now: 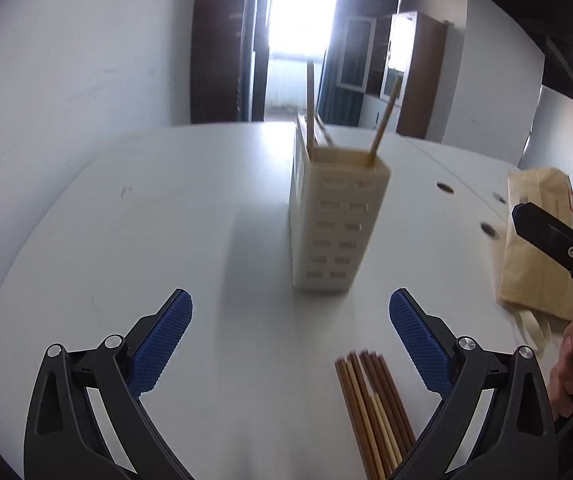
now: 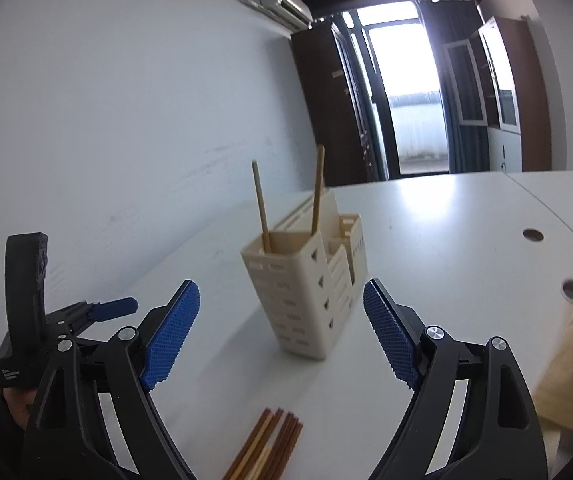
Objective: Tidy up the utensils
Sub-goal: 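Return the right gripper to the chopsticks and pinch a brown chopstick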
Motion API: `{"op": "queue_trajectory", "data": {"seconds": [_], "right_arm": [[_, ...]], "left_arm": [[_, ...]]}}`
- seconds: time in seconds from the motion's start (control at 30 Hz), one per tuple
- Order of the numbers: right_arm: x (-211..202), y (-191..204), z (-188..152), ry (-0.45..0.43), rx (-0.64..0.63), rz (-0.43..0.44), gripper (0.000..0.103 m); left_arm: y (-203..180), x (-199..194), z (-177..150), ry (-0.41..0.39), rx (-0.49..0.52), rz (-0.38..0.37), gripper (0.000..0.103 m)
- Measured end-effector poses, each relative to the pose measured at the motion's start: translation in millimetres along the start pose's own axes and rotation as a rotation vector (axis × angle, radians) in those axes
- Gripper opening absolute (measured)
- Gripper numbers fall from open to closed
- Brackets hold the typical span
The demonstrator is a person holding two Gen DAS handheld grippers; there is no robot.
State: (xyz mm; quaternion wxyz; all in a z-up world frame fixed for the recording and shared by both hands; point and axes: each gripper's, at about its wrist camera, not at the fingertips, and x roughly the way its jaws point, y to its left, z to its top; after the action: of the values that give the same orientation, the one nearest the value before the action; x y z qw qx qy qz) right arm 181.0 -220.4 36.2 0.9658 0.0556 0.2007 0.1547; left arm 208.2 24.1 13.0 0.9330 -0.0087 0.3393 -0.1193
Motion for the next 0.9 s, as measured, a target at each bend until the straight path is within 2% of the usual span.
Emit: {"op": "queue_trajectory", "data": {"seconds": [0.17, 0.3, 0.4, 0.53, 0.57, 0.63, 0.7, 0.8, 0.9], "right_arm": [[14.5, -10.9, -43.0, 0.13, 0.018, -0.08, 0.085], [35.8, -19.9, -74.2, 0.256, 0.041, -0.09, 0.085], [50.3, -20.5, -93.6, 0.336, 0.034, -0.08, 0.085], [62.3, -14.6, -108.1, 0.386, 0.015, -0.06, 0.083], [64.3, -13.0, -109.3, 0.391, 0.01, -0.057, 0.079], [69.1, -9.7, -112.0, 0.409, -0.01, -0.071, 0.058], [73.9, -8.1, -114.6, 0.425, -0.023, -0.08, 0.044], [77.5, -7.3, -117.8, 0.442, -0.035, -0.083, 0.034], [80.9, -6.0, -118.9, 0.454, -0.041, -0.08, 0.032]], "left_arm": [[0.5, 22.8, -41.6, 0.122, -0.01, -0.014, 0.097], [-3.3, 45.7, -65.7, 0.208, -0.008, -0.025, 0.097], [-10.6, 54.8, -74.9, 0.238, 0.016, -0.036, 0.097], [-18.9, 60.1, -80.6, 0.258, 0.046, -0.05, 0.095], [-20.4, 60.2, -80.5, 0.261, 0.054, -0.052, 0.095], [-24.0, 62.8, -82.1, 0.27, 0.068, -0.059, 0.089], [-24.4, 65.0, -84.5, 0.279, 0.075, -0.064, 0.084], [-22.7, 69.8, -86.8, 0.301, 0.075, -0.067, 0.075], [-21.7, 73.8, -88.6, 0.311, 0.074, -0.062, 0.071]]}}
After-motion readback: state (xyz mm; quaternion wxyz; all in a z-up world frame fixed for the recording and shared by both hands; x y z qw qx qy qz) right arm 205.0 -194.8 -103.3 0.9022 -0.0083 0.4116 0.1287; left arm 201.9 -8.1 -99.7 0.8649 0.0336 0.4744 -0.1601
